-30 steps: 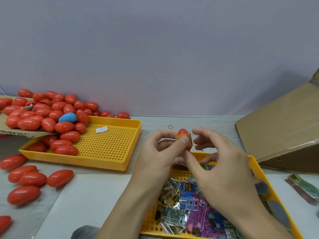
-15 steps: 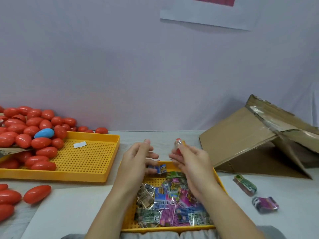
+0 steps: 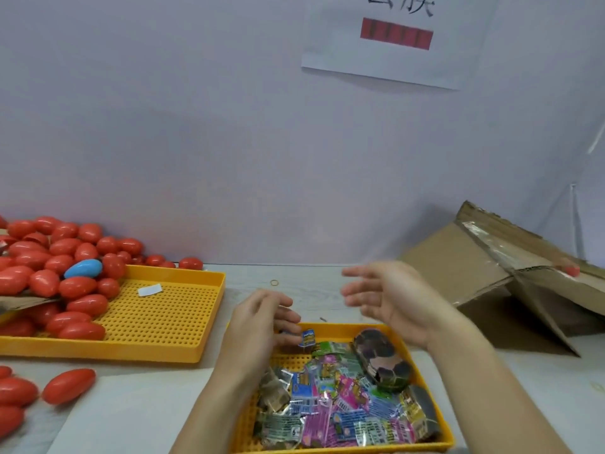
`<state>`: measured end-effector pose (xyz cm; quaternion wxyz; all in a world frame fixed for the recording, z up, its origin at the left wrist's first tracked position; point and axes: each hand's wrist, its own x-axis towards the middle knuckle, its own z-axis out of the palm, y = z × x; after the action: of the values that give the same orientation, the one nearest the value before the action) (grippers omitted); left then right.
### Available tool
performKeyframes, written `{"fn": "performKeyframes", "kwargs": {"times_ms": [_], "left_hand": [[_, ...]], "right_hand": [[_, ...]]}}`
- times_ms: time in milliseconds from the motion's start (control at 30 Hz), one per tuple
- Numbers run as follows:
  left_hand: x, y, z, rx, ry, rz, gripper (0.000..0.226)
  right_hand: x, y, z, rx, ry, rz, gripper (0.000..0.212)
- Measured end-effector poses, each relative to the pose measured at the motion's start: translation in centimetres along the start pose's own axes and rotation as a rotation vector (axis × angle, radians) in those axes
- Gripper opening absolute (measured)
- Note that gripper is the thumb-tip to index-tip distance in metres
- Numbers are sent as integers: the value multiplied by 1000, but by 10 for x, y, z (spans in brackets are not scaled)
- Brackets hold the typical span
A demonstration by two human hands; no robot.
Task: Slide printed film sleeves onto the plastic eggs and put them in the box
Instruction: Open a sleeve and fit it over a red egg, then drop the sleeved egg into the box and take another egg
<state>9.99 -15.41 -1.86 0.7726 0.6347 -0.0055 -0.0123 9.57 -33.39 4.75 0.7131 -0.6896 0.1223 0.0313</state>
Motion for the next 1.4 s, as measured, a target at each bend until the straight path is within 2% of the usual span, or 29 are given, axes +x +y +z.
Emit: {"fn": "performKeyframes", "kwargs": {"times_ms": [133,233,467,567,667,767,833,967,1100,1400], "left_hand": [[-3,0,2,119,13,49,21],[-3,1,-4,185,70,111,23],[3,17,-25,421,374,299,25],[20,24,-21,457,457,265,19],[58,29,-15,501,384,131,17],[95,31,-28,892,316,149,11],[116,35,-46,1163,321,144,20],[145,44,-79,1505,391,0,31],[160,42,-90,1569,290,-155,38],[163,42,-79,1546,273,-135,35]], "right_hand": [[-11,22,31,-267,-125,-87,38],[-7,22,38,-376,-185,-152,38],[7,34,23,-452,-234,-178,50],[10,39,23,-419,-240,-196,52],[11,40,24,-327,-273,-180,55],[12,41,23,-252,-290,-165,56],[13,42,21,-237,-281,-172,55],[16,47,24,-206,-286,-167,55],[18,51,25,-213,-301,-169,51],[22,54,19,-191,-235,-190,51]]}}
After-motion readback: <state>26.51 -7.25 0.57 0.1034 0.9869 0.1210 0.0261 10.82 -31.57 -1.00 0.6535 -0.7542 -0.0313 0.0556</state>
